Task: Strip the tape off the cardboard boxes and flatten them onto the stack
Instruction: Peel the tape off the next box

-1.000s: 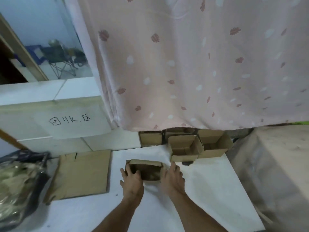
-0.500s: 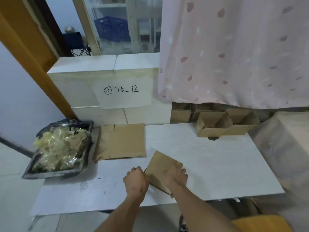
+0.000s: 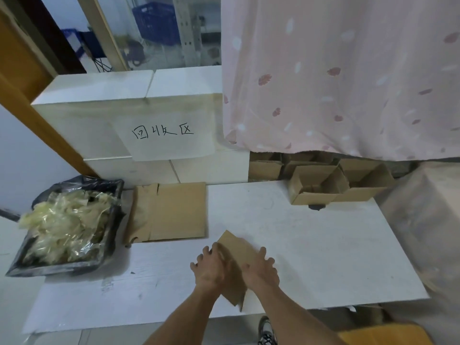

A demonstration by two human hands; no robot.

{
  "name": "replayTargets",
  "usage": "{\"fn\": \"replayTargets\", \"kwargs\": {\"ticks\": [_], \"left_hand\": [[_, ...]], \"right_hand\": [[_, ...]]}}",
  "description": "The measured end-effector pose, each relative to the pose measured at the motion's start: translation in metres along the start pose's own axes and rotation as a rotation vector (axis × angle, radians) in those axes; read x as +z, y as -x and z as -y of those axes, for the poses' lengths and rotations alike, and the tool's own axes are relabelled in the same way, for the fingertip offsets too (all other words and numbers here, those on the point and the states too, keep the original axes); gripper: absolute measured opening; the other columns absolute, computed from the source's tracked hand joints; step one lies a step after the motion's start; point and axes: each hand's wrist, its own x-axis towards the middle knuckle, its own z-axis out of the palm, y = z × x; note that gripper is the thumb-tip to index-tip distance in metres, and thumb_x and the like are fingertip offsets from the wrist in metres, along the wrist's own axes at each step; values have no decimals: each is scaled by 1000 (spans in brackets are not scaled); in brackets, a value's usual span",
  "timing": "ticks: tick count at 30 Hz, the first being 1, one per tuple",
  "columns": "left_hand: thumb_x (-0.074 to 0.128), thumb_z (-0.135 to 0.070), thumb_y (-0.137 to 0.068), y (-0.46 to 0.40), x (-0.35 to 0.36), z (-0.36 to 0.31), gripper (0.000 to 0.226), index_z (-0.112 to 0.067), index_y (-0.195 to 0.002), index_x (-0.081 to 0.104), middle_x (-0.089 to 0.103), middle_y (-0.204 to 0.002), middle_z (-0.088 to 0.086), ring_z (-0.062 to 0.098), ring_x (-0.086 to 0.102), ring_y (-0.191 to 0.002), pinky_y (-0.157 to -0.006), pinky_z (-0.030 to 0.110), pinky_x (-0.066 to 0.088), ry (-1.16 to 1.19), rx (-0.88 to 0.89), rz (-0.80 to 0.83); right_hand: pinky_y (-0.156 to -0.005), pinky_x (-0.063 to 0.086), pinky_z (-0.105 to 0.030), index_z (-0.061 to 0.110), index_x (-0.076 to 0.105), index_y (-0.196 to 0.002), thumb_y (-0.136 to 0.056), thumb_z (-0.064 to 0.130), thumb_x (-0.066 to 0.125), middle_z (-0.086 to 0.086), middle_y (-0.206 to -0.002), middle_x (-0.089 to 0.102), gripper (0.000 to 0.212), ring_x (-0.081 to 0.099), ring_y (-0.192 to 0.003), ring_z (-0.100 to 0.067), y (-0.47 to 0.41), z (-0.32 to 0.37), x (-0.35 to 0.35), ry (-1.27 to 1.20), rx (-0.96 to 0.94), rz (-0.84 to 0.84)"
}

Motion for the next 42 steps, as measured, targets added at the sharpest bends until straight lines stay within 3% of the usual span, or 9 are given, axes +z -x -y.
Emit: {"fn": "replayTargets", "kwargs": {"ticks": [3, 11, 18, 23, 26, 29, 35, 39, 42], "left_hand": [[40, -63, -92, -15, 6, -10, 60, -23, -135, 31, 49, -134, 3, 29, 49, -122, -105, 50, 31, -26, -15, -42], [34, -78, -82, -31, 7, -38, 73, -24, -131, 35, 53, -129, 6, 34, 52, -117, -97, 55, 39, 103, -141, -50], [43, -76, -82, -26, -14, -39, 67, -21, -120, 39, 56, -116, 3, 31, 57, -106, -89, 46, 43, 255, -79, -146], [49, -76, -77, -14, -39, -27, 61, -23, -106, 41, 56, -103, -1, 20, 57, -83, -76, 37, 47, 543, -34, -271], [53, -75, -77, -5, -52, -14, 60, -24, -106, 43, 60, -103, 0, 18, 58, -85, -79, 36, 47, 707, -33, -305], [61, -60, -85, 1, -62, 1, 63, -17, -129, 46, 62, -110, 1, 24, 61, -100, -88, 37, 50, 784, -4, -282], [65, -17, -80, 18, -85, 26, 7, -16, -85, 70, 73, -79, 2, 24, 70, -80, -66, 35, 58, 984, 137, -236], [65, -3, -76, 29, -96, 39, 20, -19, -87, 69, 73, -78, -3, 15, 69, -75, -57, 19, 53, 1016, 162, -203], [67, -3, -76, 35, -97, 53, 25, -22, -92, 68, 74, -83, -5, 14, 71, -80, -68, 26, 59, 993, 173, -171]], "right_hand": [[-90, 47, -40, 18, 15, -149, -98, 47, 42, -13, -136, 47, 65, 55, -117, -32, -26, -3, 1, -28, -48, 65], [-98, 45, -38, 15, 44, -137, -98, 57, 36, -9, -134, 53, 57, 56, -120, -29, -61, 1, -12, -8, -140, 137], [-90, 47, -34, 18, 48, -132, -98, 53, 43, -5, -125, 51, 49, 57, -112, -26, -53, 16, -27, -107, -207, 15], [-98, 47, -36, 20, 48, -132, -94, 50, 51, 0, -133, 43, 48, 53, -118, -24, -27, 32, -32, -238, -330, -136], [-100, 44, -32, 22, 48, -131, -92, 47, 56, 6, -137, 35, 47, 47, -122, -20, -7, 39, -31, -317, -447, -222], [-103, 43, -33, 22, 46, -133, -90, 42, 62, 6, -140, 30, 50, 44, -126, -21, 13, 50, -33, -390, -538, -303], [-109, 34, -43, 21, 24, -150, -85, 54, 65, -10, -156, 21, 83, 28, -140, -30, 41, 73, -34, -431, -480, -250], [-108, 35, -38, 20, 26, -150, -82, 54, 69, -6, -149, 34, 87, 36, -135, -26, 53, 78, -29, -468, -475, -251], [-107, 37, -40, 22, 23, -150, -82, 54, 69, -6, -150, 28, 88, 34, -136, -27, 62, 83, -24, -470, -448, -236]]}}
